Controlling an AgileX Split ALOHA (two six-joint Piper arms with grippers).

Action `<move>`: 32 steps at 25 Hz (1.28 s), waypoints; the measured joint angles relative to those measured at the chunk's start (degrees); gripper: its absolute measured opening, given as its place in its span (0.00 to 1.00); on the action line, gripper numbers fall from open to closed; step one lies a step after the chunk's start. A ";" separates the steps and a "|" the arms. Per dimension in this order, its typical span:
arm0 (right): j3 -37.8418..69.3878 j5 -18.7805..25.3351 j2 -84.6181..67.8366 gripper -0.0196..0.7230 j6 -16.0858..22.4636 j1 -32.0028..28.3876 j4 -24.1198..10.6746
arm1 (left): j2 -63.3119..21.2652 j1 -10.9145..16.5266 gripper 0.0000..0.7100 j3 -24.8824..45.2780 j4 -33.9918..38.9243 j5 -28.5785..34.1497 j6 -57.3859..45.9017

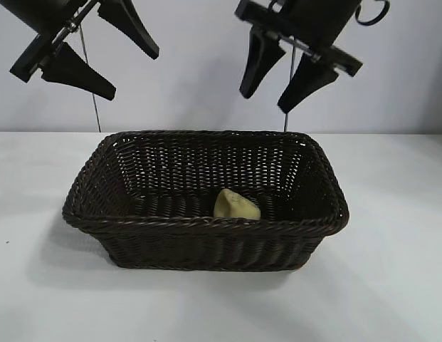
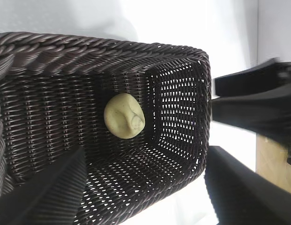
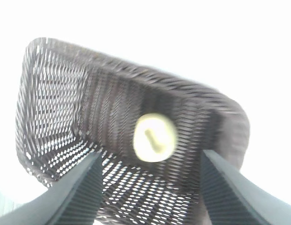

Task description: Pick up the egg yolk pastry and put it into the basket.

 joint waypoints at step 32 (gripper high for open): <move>0.00 0.99 -3.60 0.62 -0.12 -4.82 -0.44 | 0.00 0.00 0.73 0.00 0.00 -0.05 0.00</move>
